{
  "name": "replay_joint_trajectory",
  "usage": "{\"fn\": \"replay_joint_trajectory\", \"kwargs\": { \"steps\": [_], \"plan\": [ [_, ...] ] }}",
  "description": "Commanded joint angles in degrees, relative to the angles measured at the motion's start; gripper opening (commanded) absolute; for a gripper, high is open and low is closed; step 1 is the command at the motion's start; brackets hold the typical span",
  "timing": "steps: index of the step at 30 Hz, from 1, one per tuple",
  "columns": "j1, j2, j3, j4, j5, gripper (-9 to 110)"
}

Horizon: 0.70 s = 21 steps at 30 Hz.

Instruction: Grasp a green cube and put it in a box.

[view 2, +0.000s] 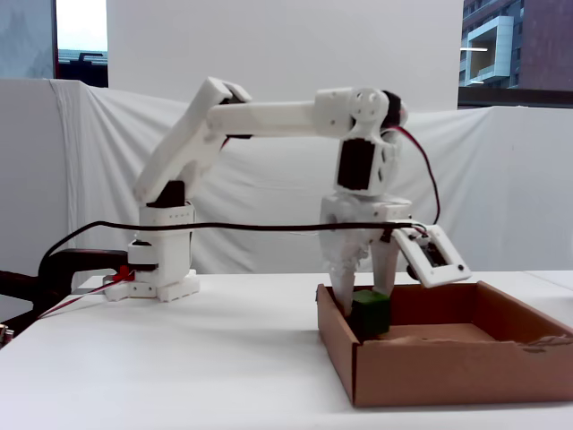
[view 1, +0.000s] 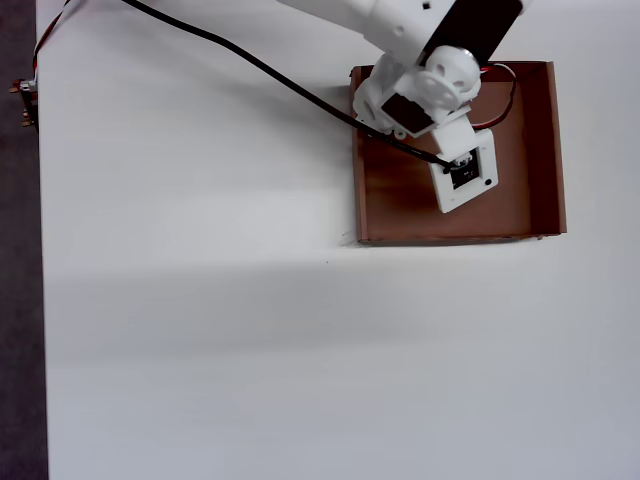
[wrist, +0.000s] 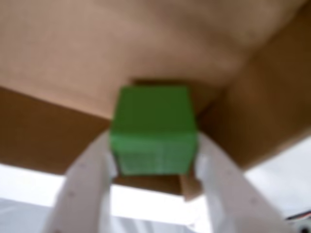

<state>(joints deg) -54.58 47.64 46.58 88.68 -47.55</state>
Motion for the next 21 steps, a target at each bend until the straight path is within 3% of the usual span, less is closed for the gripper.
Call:
{"fn": "replay_joint_trajectory", "kwargs": {
  "steps": [1, 11, 21],
  "plan": [
    [-0.4, 0.9, -3.1, 0.6, 0.1, 21],
    [0.4, 2.3, -4.6, 2.2, 0.1, 21],
    [2.5, 16.5, -0.4, 6.3, 0.1, 21]
  ]
}}
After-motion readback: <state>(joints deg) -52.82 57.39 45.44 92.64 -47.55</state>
